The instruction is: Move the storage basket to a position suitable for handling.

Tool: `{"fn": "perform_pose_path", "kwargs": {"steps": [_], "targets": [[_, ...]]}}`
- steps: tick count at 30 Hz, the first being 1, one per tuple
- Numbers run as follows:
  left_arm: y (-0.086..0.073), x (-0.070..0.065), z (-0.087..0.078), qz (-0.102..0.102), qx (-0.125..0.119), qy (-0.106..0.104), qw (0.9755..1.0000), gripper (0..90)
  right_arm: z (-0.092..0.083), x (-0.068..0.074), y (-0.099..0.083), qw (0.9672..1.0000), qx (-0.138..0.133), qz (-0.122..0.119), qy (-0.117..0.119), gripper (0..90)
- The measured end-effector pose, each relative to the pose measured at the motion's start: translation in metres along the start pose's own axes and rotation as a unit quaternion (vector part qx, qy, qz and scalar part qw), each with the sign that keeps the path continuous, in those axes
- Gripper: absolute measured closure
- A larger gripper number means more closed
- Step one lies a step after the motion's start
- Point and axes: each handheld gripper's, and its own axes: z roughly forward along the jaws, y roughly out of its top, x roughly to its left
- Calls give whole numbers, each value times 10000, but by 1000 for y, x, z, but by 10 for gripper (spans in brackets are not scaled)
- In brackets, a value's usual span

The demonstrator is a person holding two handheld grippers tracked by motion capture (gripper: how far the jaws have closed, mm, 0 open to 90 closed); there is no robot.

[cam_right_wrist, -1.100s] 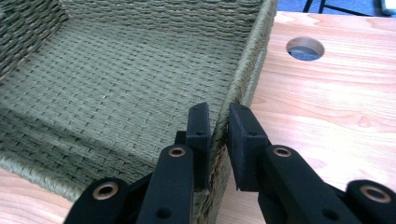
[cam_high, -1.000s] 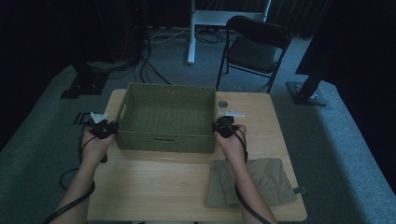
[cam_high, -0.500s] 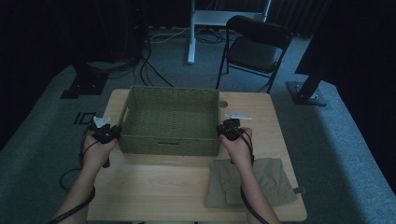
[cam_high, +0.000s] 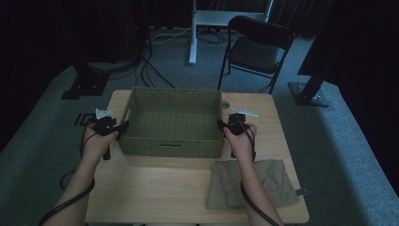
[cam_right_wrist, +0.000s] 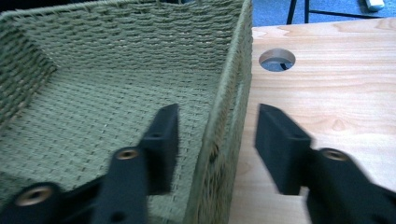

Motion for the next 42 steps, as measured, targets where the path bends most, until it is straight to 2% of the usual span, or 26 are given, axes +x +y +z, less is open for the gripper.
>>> {"fn": "perform_pose_path", "kwargs": {"steps": [1, 2, 3, 5, 7, 9, 12, 14, 16, 17, 18, 19, 20, 21, 22, 25, 26, 28, 31, 36, 42], "targets": [[2, 2, 2, -138, 183, -57, 9997, 418, 3, 0, 0, 10000, -18, -75, -62, 449], [4, 4, 4, -179, 223, -99, 9995, 397, 6, 1, 0, 9998, -44, -139, -117, 444], [4, 5, 4, -212, 179, -139, 9995, 397, 9, 3, 0, 9998, -59, -161, -137, 433], [6, 8, 3, -438, 9, -196, 9988, 433, 14, 6, -1, 9997, -20, -227, -89, 433], [9, 9, 3, -363, -263, -83, 9990, 428, 19, 10, -3, 9994, 67, -329, -60, 434], [10, 11, 7, -379, -343, -104, 9986, 395, 23, 14, -5, 9992, 175, -350, -22, 439], [7, 12, 18, -327, -233, -54, 9992, 388, 27, 17, -5, 9986, 205, -460, -187, 464], [3, 12, 26, -268, -175, 24, 9995, 387, 26, 17, -5, 9980, 215, -503, -301, 535], [-1, 13, 31, -357, -168, -11, 9992, 389, 26, 17, -4, 9980, 272, -469, -338, 573], [-2, 12, 33, -324, -194, -16, 9993, 397, 25, 17, -4, 9975, 348, -482, -391, 606], [-4, 12, 35, -239, -107, 14, 9997, 399, 26, 17, -4, 9969, 418, -510, -419, 609], [-5, 10, 37, -152, -66, 47, 9999, 424, 26, 17, -4, 9968, 432, -510, -436, 620], [-5, 10, 37, -152, -66, 47, 9999, 474, 26, 17, -4, 9968, 432, -510, -436, 620], [-6, 9, 38, -194, -53, -2, 9998, 474, 27, 18, -4, 9964, 441, -537, -486, 655], [-5, 8, 39, -197, -34, -72, 9998, 607, 27, 17, -4, 9962, 428, -522, -548, 684], [-2, 4, 39, -233, 97, -77, 9997, 759, 28, 17, -4, 9957, 358, -519, -677, 740], [-2, 2, 39, -207, 132, 14, 9997, 767, 28, 18, -4, 9953, 354, -543, -716, 748], [-1, 0, 40, -228, 136, 57, 9996, 772, 28, 17, -3, 9955, 348, -511, -722, 757], [-1, -2, 41, -262, 110, 49, 9996, 772, 29, 13, -2, 9964, 313, -400, -681, 767], [-2, -7, 41, -326, 79, 60, 9994, 772, 29, 10, 0, 9955, 342, -502, -732, 771], [-2, -21, 43, -323, 97, 29, 9994, 772, 29, -4, 4, 9946, 382, -599, -758, 776]]}}
